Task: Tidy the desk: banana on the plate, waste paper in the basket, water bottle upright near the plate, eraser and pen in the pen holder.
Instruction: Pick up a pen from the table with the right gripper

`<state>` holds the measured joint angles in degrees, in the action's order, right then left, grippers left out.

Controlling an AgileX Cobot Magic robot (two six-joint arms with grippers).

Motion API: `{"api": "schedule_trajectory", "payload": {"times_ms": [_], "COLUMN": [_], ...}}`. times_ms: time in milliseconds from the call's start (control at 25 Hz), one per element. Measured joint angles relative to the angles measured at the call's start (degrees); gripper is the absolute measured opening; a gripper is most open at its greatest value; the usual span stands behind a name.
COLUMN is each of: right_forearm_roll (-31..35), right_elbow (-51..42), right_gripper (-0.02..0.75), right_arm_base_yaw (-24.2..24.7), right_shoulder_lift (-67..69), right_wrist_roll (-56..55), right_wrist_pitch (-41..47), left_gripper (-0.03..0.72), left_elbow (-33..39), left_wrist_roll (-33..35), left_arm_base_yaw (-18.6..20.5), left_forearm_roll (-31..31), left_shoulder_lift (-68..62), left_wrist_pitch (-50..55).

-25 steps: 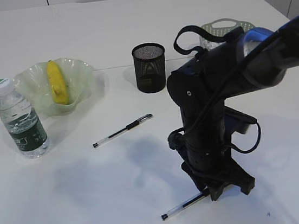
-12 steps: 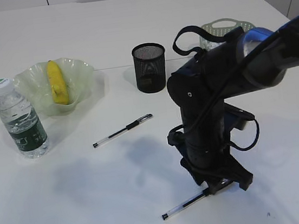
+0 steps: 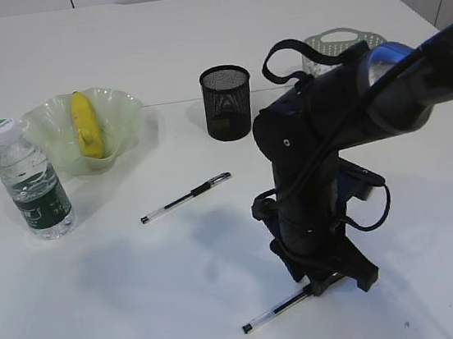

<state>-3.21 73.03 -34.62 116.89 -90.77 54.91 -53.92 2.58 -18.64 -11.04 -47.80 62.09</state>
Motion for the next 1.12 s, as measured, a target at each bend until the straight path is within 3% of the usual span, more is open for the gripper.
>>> {"api": "schedule_trajectory", "payload": {"times_ms": [200, 840, 1120], "right_forearm_roll": [2.48, 3.93, 3.93], "right_elbow": [0.00, 0.10, 0.10], "right_gripper": [0.232, 0.230, 0.075], "right_arm_base_yaw": [0.00, 0.00, 0.00], "right_shoulder_lift": [1.06, 1.19, 1.19], "right_wrist_roll": [-0.06, 1.63, 3.21], "right_wrist_pitch": [-6.40, -6.59, -6.46], "left_gripper": [0.475, 0.475, 0.475], "left_elbow": [0.00, 0.00, 0.00], "left_wrist_roll": [0.00, 0.00, 0.00], "left_arm_base_yaw": [0.00, 0.00, 0.00], "left_forearm_roll": [-0.08, -0.21, -0.21], "left_shoulder_lift": [0.00, 0.00, 0.00], "left_wrist_pitch": [0.00, 0.00, 0.10]}}
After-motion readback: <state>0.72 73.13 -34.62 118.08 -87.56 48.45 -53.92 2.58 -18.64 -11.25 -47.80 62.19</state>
